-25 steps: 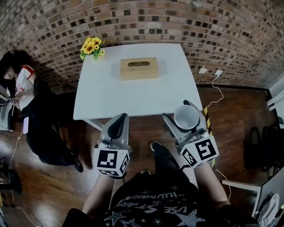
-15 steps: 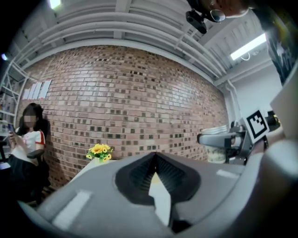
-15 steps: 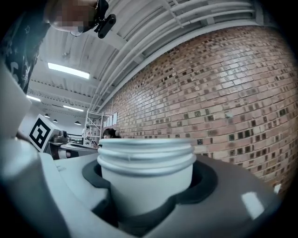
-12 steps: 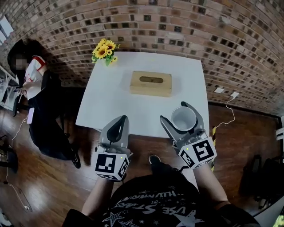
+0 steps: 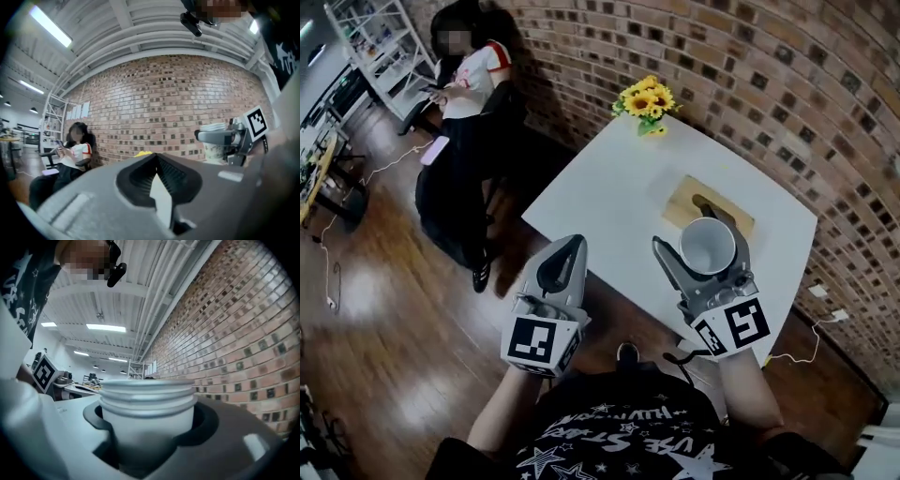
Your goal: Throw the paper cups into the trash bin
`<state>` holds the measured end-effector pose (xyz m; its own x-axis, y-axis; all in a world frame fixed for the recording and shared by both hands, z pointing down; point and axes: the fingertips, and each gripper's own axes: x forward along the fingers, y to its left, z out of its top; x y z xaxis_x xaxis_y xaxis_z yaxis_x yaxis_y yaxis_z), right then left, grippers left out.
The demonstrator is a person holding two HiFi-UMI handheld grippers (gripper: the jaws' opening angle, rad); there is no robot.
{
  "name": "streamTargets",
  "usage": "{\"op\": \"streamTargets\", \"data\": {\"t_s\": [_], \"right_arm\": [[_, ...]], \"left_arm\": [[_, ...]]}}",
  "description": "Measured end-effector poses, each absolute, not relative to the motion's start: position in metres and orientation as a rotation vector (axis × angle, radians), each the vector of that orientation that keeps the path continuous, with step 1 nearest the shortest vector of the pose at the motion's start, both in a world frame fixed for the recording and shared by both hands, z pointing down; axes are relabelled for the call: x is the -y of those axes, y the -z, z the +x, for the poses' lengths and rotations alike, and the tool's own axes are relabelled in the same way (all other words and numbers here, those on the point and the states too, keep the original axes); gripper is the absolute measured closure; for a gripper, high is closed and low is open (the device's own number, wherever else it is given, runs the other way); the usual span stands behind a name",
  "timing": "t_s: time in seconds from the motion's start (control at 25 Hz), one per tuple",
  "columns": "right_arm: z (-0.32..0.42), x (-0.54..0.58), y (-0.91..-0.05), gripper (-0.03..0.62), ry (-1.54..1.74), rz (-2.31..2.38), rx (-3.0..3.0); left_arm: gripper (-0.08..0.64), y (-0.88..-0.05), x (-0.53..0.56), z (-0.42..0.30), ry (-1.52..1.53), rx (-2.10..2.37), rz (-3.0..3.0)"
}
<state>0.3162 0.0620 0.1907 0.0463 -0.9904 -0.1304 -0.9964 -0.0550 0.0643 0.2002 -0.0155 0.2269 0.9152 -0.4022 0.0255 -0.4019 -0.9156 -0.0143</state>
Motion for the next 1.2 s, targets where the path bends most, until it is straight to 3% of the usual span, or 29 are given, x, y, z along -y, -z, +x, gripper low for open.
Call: {"op": "streamTargets", "data": {"t_s": [0.56, 0.76, 1.2], "right_arm": [[0.131, 0.051, -0.228, 0.229, 0.014, -1.473, -2.661], [0.073, 0.062, -0.251, 0.229, 0.173, -1.396, -2.726], [0.019, 0.092, -0.312, 0.229, 0.407, -1.444, -2.765]], "left_arm": [[0.555, -0.262, 0.043, -0.007, 0.145, -1.56, -2.812], [0.555, -0.272, 0.045, -0.07, 0.155, -1.766, -2.77], [0.555, -0.324, 0.07, -0.107, 0.181, -1.741, -2.859]]}}
